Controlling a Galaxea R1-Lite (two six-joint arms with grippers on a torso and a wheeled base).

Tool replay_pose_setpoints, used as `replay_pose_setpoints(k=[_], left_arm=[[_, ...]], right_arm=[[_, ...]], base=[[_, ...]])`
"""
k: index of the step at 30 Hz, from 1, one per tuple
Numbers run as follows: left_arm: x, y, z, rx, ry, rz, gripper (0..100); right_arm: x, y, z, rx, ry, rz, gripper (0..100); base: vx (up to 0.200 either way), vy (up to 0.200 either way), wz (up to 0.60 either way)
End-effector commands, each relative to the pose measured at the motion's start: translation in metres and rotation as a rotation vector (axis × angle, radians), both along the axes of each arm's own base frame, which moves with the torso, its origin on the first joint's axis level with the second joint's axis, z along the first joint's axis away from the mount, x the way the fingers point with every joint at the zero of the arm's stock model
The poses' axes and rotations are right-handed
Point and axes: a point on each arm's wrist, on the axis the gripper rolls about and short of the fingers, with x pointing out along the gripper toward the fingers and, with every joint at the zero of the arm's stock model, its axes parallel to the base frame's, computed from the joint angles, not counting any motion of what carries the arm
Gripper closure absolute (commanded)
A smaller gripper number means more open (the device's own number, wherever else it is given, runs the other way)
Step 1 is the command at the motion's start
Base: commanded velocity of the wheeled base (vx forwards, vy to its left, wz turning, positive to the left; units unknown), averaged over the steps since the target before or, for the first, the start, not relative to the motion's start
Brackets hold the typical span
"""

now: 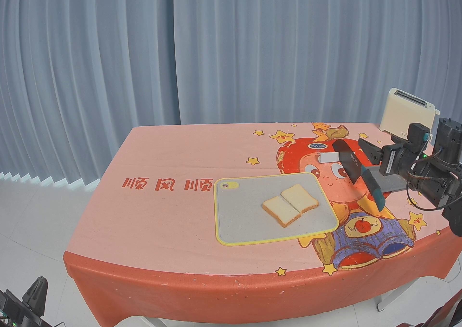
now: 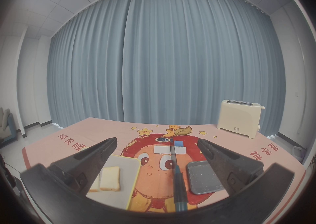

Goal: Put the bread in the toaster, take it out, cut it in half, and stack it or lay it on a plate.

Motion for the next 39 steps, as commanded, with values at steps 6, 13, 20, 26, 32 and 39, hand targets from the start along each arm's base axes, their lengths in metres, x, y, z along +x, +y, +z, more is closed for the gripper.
replay_pose_setpoints(k=[6, 13, 20, 26, 32, 39], left_arm=[[0.001, 0.0, -0.005, 0.002, 0.02, 0.0, 100], [0.001, 0.0, -0.005, 0.001, 0.018, 0.0, 100], [0.001, 0.0, -0.005, 0.001, 0.018, 0.0, 100], [0.001, 0.0, -0.005, 0.001, 0.018, 0.0, 100], [0.001, 0.0, -0.005, 0.001, 0.018, 0.0, 100], [0.001, 0.0, -0.005, 0.001, 0.018, 0.001, 100]], right_arm=[[-0.011, 0.008, 0.003, -0.001, -0.015, 0.037, 0], [-0.016, 0.018, -0.001, -0.005, 0.004, 0.08, 0], [-0.023, 0.028, -0.008, -0.015, 0.028, 0.126, 0], [-0.027, 0.035, -0.012, -0.018, 0.048, 0.159, 0], [-0.033, 0.045, -0.02, -0.027, 0.081, 0.207, 0], [-0.024, 0.05, -0.037, -0.049, 0.143, 0.206, 0]], base=[[0.0, 0.0, 0.0], [0.0, 0.0, 0.0], [0.0, 0.0, 0.0], [0.0, 0.0, 0.0], [0.0, 0.0, 0.0], [0.0, 0.0, 0.0]])
